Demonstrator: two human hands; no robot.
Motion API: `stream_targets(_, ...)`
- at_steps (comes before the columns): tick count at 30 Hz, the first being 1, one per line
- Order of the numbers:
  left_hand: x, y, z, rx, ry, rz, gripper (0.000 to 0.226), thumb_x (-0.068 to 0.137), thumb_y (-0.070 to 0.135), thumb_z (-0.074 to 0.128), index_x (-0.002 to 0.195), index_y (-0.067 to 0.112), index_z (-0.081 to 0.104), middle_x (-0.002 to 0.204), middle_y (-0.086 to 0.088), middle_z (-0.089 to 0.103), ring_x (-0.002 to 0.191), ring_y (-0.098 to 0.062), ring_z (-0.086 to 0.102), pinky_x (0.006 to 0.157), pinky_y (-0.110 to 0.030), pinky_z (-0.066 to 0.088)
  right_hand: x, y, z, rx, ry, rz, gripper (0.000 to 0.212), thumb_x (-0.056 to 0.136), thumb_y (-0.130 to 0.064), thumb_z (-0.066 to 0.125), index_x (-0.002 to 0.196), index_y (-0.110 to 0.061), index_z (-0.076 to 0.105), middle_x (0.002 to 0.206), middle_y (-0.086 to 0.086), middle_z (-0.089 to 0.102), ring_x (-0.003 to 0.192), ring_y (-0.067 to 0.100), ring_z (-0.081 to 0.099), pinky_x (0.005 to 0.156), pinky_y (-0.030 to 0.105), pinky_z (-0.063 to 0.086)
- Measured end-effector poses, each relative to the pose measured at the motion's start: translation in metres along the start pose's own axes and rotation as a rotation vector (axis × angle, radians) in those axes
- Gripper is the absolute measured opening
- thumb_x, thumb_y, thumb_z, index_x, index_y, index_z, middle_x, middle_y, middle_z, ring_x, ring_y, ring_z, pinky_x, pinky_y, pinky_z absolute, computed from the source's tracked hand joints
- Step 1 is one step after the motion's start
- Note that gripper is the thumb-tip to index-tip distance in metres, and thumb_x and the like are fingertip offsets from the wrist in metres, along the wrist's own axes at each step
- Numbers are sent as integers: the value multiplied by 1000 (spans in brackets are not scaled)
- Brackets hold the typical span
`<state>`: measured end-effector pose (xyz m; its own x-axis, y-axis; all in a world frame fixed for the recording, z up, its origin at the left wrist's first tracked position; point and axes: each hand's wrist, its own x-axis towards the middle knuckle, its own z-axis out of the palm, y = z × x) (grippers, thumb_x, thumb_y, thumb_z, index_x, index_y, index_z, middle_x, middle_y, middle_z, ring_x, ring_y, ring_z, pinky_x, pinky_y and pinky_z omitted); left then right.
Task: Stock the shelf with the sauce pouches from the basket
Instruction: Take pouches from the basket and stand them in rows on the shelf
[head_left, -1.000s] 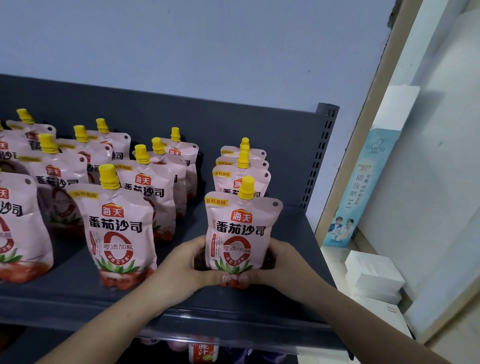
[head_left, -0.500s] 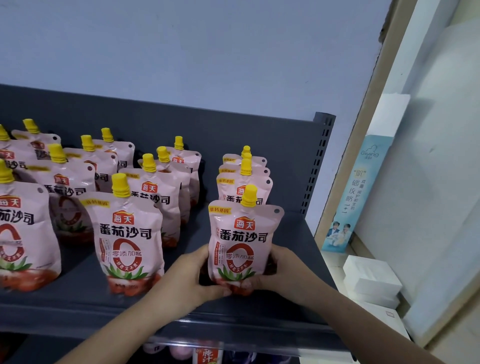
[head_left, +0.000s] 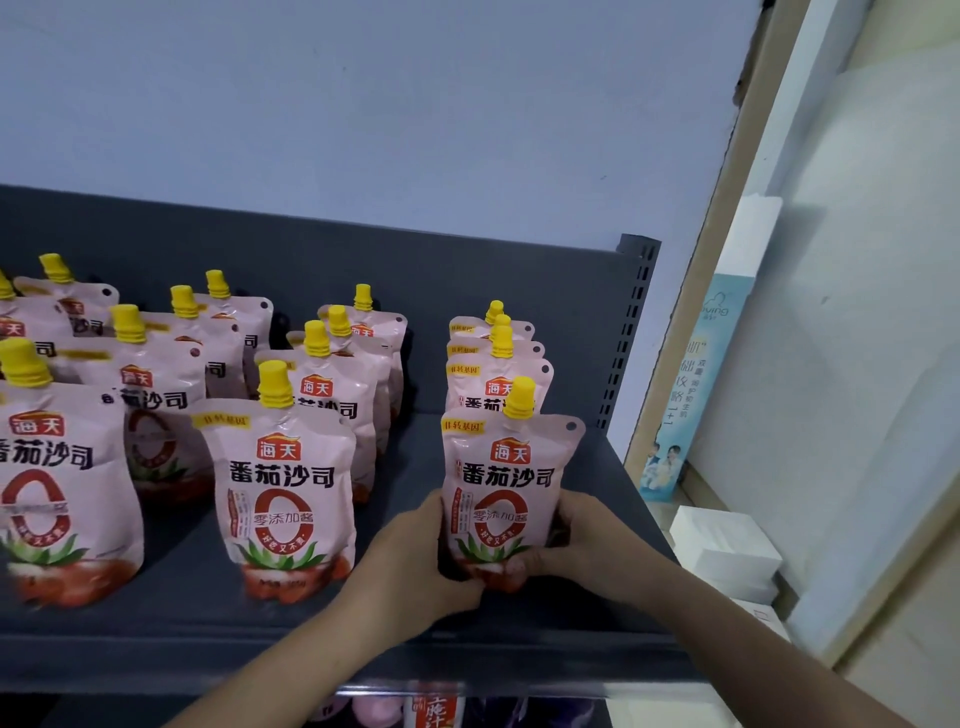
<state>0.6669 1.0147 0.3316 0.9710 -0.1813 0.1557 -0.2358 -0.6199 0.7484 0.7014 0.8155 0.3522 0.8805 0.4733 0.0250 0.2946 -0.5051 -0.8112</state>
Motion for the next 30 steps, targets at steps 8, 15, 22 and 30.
stream_targets(8, -6, 1, -4, -92, -26, 77, 58, 66, 18, 76, 115, 29, 49, 105, 23, 60, 96, 10, 55, 79, -4, 45, -7, -9, 2, 63, -9, 38, 42, 75, -10, 75, 114, -17, 62, 110, -8, 70, 101, 3, 65, 86, 16, 52)
stream_targets(15, -28, 48, -12, -203, 127, 389, 91, 78, 20, 73, 139, 47, 9, 134, 43, 33, 127, 15, 36, 93, 2, 33, -39, -41, -30, 330, 74, -11, 30, 75, -27, 73, 101, -14, 65, 96, 4, 74, 80, 20, 68, 61, 26, 55)
stream_targets(22, -13, 63, -19, 83, 212, 767, 39, 87, 53, 50, 124, 39, 51, 153, 16, 23, 141, -6, 26, 109, -22, 36, -59, -51, -53, 516, -23, 40, 75, 47, -53, 85, 109, -16, 65, 97, 6, 72, 70, 13, 66, 52, 19, 50)
stream_targets(30, -14, 64, -14, 29, 414, 865, 36, 98, 35, 40, 120, 11, 55, 135, -3, 52, 123, -13, 54, 96, -28, 51, -62, -57, -52, 742, -119, 15, 54, 54, -33, 81, 100, -9, 65, 78, 4, 72, 54, 10, 63, 48, 18, 50)
